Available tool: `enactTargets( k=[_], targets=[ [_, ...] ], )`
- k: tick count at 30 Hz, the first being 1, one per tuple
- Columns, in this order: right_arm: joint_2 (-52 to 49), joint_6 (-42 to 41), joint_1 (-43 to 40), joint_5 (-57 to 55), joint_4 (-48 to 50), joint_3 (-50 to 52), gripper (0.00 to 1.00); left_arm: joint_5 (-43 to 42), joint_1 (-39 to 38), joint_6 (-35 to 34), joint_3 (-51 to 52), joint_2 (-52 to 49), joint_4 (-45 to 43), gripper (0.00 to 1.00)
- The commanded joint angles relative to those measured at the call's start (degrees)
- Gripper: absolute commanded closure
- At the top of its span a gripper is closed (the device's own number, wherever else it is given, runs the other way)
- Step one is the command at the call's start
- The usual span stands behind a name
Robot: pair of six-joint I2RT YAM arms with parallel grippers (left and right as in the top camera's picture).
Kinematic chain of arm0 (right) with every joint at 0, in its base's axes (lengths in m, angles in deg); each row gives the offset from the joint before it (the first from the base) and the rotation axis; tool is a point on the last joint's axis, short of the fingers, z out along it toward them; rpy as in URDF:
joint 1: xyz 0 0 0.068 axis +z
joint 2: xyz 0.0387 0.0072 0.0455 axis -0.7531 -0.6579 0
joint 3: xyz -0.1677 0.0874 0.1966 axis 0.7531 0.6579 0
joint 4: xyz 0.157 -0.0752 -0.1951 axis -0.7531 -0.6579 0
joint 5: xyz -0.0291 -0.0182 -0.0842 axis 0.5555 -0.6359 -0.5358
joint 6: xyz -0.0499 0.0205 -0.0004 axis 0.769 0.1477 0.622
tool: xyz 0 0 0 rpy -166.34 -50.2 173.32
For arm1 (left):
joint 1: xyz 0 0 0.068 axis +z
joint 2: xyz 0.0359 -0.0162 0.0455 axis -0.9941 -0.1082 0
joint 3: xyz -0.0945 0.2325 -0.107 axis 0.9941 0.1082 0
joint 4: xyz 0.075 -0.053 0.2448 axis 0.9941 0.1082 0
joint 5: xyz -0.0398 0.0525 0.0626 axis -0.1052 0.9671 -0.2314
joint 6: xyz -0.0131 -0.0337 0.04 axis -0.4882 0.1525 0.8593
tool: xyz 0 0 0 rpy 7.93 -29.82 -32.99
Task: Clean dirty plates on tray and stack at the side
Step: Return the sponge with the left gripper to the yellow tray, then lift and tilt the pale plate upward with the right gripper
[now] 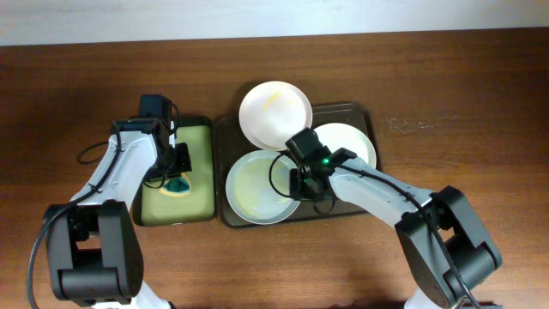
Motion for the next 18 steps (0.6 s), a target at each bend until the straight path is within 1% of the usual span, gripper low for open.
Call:
enactTargets(
  k=[1,2,5,6,9,10,13,15,18],
  targets=[
    [-0.74,-0.55,0.50,0.90,1.05,1.66,0.92,0.63,-0.04,-0.94,0.07,0.35,-0.22,0.98],
    [-0.74,-0.52,0.50,0.90,1.14,1.68,0.96,0.63,-0.04,-0.94,0.07,0.35,-0.61,0.98],
    [-0.59,-0.20,0.39,0.90,1.53,0.46,0.96,0.63,-0.07,-0.94,0.07,0.35,-1.03,0.97],
    [-0.04,1.55,0.39,1.36,1.05,-0.83,0.96,0.63,-0.07,-0.94,0.07,0.35,-0.96,0.97],
    [3.10,4.07,0.39,0.66,-3.43,-6.05,0.96,0.63,-0.07,-0.94,0.07,0.35,-0.94,0.97],
    [3.37,4.07,0.39,0.66,-6.19,-8.50,0.96,0.63,-0.04,-0.92,0.07,0.35,-0.94,1.00],
    [3.37,6.71,0.39,0.66,-12.11,-13.44,0.96,0.61,-0.04,-0.90,0.04,0.76,-0.72,1.00],
    [3.37,6.86,0.39,0.68,-14.40,-16.68,0.96,0.59,-0.07,-0.90,0.04,3.17,0.33,1.00],
    [3.37,7.13,0.39,0.66,-17.84,-21.84,0.96,0.59,-0.07,-0.94,0.04,13.86,1.36,1.00]
  ],
)
